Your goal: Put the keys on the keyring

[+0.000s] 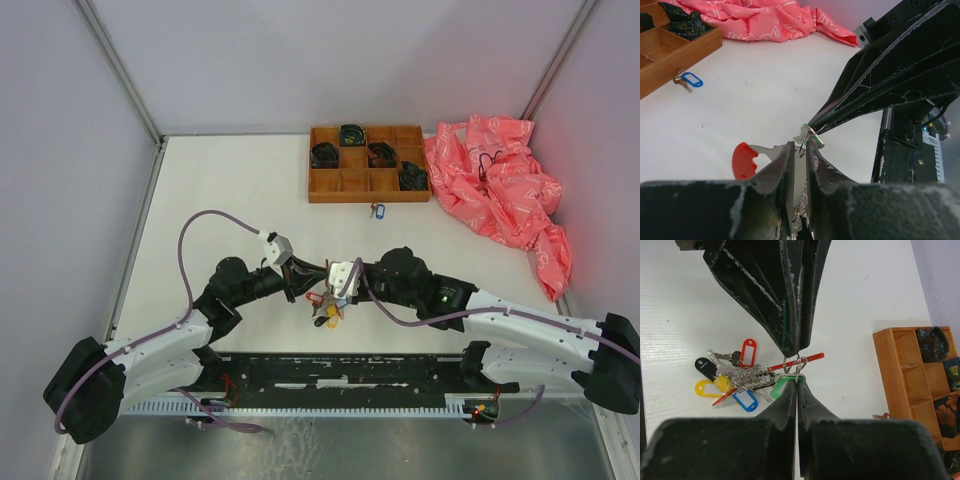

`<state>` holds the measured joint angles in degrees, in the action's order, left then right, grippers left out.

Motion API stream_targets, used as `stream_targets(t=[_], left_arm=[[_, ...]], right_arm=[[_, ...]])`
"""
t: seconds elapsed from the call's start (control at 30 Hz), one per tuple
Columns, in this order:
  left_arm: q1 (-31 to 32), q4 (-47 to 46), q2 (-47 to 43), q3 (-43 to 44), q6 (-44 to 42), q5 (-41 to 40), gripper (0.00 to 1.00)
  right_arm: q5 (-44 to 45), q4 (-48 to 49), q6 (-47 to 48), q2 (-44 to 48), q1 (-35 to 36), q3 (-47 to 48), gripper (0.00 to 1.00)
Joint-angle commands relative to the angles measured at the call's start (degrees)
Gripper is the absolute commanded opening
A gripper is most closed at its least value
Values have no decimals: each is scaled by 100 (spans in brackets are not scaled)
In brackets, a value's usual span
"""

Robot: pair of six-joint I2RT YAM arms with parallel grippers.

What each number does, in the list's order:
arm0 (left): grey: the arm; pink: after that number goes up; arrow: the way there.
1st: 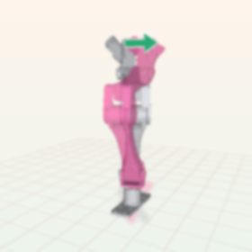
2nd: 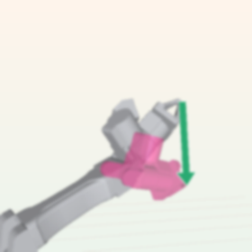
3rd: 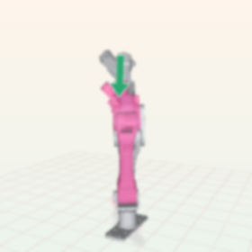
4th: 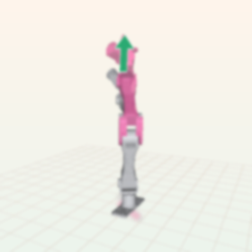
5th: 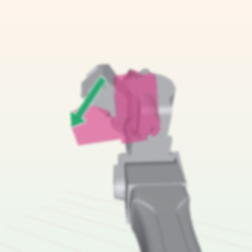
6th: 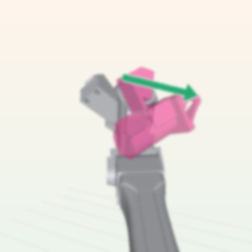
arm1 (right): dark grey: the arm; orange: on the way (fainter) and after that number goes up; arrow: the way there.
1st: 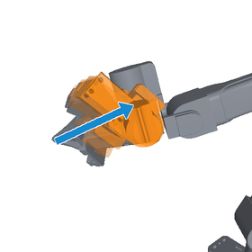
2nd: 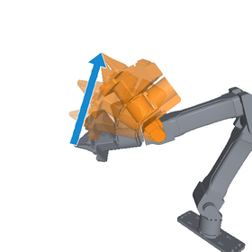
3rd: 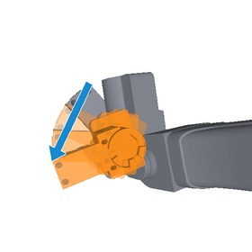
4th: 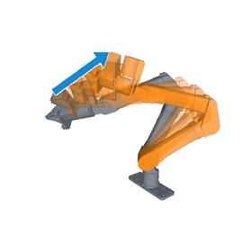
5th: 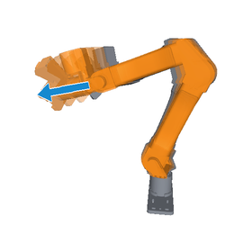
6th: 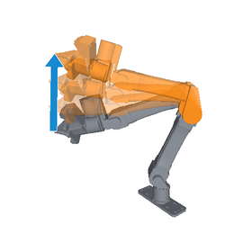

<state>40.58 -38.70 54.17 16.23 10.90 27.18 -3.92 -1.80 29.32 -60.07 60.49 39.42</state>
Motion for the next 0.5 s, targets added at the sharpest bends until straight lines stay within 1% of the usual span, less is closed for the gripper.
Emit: stream_targets(t=[0.0,0.03,0.07,0.2,0.47], left_arm=[[-28,-161,-3,58,-240,122,22],[-26,-62,-10,82,-321,142,26],[-24,11,-24,98,-411,177,28],[-25,186,-73,104,-828,369,33],[-26,496,-9,271,-2024,595,37]], right_arm=[[-2,-172,191,14,29,477,1],[-3,-235,223,5,33,518,1],[-1,-310,260,-14,32,561,1],[-65,-683,454,-146,28,783,1],[-113,-1077,617,-238,27,985,1]])
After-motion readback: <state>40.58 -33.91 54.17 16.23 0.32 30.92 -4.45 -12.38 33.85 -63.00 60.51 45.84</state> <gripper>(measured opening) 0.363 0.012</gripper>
